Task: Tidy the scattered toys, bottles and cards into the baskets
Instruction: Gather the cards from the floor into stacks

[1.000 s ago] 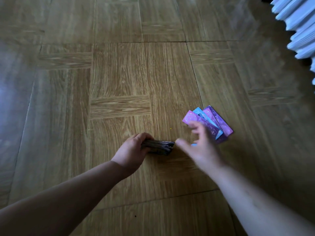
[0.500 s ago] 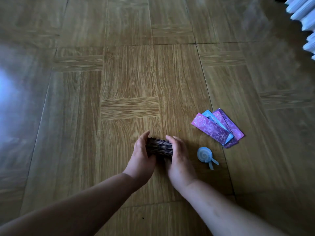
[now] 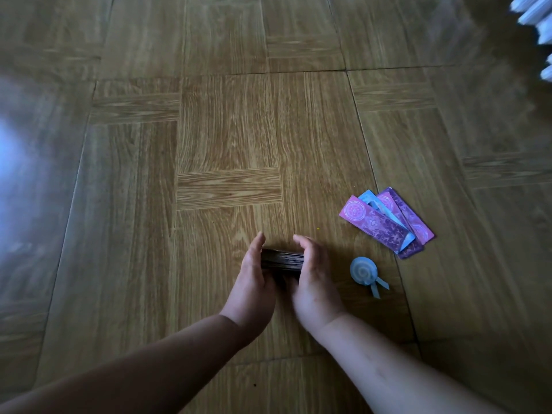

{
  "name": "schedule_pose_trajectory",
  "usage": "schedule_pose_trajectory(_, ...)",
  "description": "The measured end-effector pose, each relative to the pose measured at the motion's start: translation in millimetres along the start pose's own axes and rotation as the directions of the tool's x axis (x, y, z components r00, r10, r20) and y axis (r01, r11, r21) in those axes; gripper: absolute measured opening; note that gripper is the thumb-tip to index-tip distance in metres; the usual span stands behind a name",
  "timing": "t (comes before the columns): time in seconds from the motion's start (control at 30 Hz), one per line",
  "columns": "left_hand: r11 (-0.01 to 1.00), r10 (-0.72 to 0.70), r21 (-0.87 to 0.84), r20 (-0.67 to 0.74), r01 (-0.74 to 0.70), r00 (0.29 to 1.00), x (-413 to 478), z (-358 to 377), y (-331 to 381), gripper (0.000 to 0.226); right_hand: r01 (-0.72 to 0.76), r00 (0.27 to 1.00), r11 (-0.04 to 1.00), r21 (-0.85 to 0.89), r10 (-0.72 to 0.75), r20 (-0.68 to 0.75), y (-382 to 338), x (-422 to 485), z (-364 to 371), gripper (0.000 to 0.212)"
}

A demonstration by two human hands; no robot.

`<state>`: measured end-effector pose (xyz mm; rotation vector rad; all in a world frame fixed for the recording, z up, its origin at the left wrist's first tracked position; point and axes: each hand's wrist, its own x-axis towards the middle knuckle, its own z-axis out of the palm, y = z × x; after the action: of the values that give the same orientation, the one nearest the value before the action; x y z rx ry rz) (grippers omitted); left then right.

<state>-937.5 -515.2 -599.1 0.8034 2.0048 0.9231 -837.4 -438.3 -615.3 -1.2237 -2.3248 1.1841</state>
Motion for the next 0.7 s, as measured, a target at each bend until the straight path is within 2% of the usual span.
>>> schedule_pose_trajectory(0.13, 1.0, -0.018, -0.011, 0.024, 0.019, 1.0, 4, 1, 3, 0.065, -0.013, 1.0, 1.0, -0.004, 0.013, 0.024, -1, 2, 0, 0.052)
schedule_pose_trajectory(0.3, 0.999, -0.038, -0.036, 0.039, 0.04, 0.999, 2, 1, 5, 0.06, 0.022, 0.999, 0.983, -0.182, -0.026, -0.019, 6, 4, 1, 0.048)
schedule_pose_trajectory(0.4, 0.983, -0.083, -0.162, 0.035, 0.087, 0.996, 1, -1, 11, 0.062, -0.026, 1.0, 0.974, -0.225, 0.028, 0.006, 6, 8, -6, 0.036)
schedule_pose_trajectory(0.47, 0.897, -0.164, -0.412, 0.028, 0.161, 0.986, 6, -3, 23, 0.077, -0.099, 0.995, 0.987, -0.129, 0.094, -0.04, -1, 9, -12, 0.032)
schedule_pose_trajectory(0.53, 0.718, -0.268, -0.643, 0.095, 0.265, 0.959, 11, -3, 38, 0.093, -0.086, 0.995, 0.996, -0.026, 0.084, -0.06, -13, 7, -18, 0.036)
schedule_pose_trajectory(0.6, 0.594, -0.342, -0.725, 0.164, 0.348, 0.925, 16, -1, 51, 0.081, -0.051, 0.996, 0.999, 0.002, 0.05, 0.073, -24, 3, -25, 0.035)
schedule_pose_trajectory(0.67, 0.571, -0.392, -0.738, 0.139, 0.359, 0.909, 21, -1, 53, 0.062, -0.088, 0.97, 0.991, 0.106, 0.061, 0.235, -23, 2, -37, 0.041)
schedule_pose_trajectory(0.7, 0.575, -0.411, -0.733, 0.126, 0.364, 0.903, 22, -2, 52, 0.054, -0.114, 0.966, 0.983, 0.142, 0.076, 0.245, -17, 2, -46, 0.044)
